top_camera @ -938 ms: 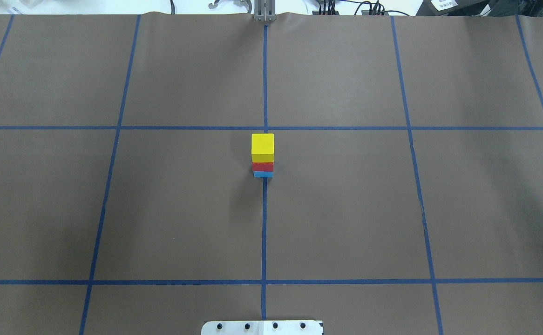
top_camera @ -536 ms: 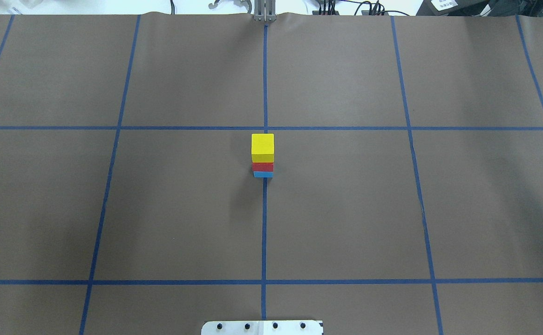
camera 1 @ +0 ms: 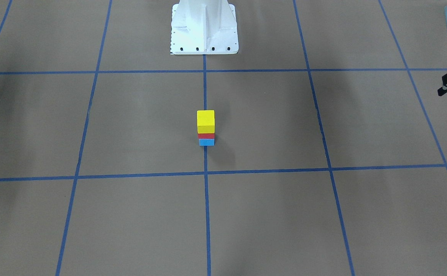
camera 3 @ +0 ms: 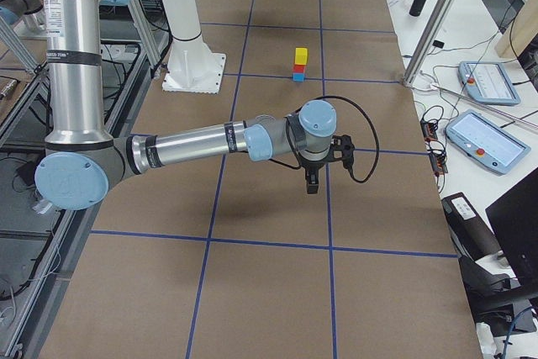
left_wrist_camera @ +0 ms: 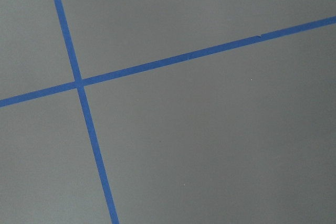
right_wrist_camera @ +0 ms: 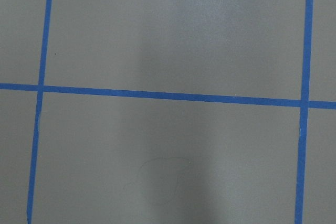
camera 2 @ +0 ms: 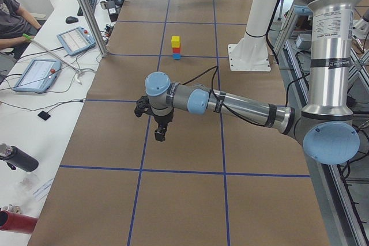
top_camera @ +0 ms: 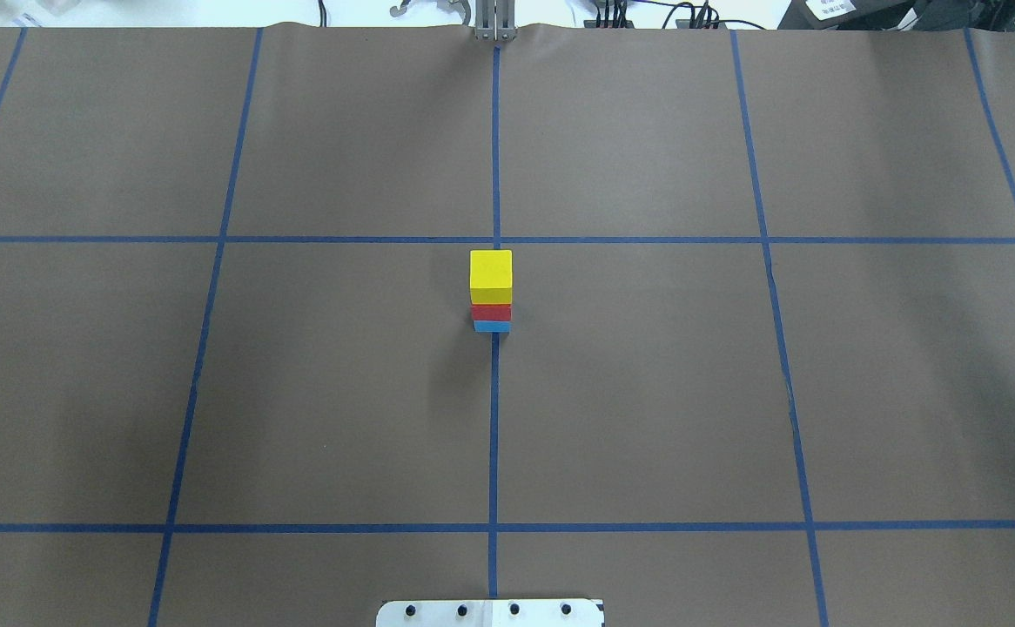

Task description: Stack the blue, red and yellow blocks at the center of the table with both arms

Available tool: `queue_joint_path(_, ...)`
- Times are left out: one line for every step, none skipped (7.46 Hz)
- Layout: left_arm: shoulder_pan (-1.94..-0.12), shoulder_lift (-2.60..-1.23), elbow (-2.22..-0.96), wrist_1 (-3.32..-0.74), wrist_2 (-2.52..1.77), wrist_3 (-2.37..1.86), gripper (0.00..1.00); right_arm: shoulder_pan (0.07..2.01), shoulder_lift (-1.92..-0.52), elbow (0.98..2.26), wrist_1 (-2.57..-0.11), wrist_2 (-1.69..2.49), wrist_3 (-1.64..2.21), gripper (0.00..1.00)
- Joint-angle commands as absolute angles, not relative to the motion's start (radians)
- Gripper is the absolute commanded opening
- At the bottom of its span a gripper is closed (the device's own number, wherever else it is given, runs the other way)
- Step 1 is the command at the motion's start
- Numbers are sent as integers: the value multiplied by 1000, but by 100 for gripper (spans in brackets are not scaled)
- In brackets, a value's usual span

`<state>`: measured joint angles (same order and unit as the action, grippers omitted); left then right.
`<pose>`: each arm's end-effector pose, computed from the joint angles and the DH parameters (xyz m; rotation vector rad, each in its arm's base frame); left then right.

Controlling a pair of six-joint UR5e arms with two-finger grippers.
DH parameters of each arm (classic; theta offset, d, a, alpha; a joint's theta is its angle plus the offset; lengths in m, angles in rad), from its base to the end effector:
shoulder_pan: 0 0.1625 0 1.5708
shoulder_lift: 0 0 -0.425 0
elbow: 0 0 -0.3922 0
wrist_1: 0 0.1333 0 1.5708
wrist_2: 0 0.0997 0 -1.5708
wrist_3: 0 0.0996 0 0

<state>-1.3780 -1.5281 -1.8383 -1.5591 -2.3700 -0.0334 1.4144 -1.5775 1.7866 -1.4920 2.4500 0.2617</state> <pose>0.0305 -0.4794 0.5465 0.1107 0.8155 0.2355 -0.0211 -0.4972 0.5387 0.0820 -0.9092 -0.0287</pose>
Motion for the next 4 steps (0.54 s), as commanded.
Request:
queue_joint_path(-1378,-1525,-1833,-1559,-2359,-32,99,1414,-1577,1781,-1491,2450,262,100)
queue_joint_path(-1378,-1525,-1838,-1559,-2335,-32,99,1414,-1577,1779,-1493,2448,262,100)
queue_joint_path(-1378,-1525,-1838,-1559,-2335,-32,99,1414,-1577,1779,-1491,2450,262,100)
queue_joint_path(-1378,-1525,-1839,-1559,-2335,-32,99,1414,-1577,1779,-1493,2450,262,100)
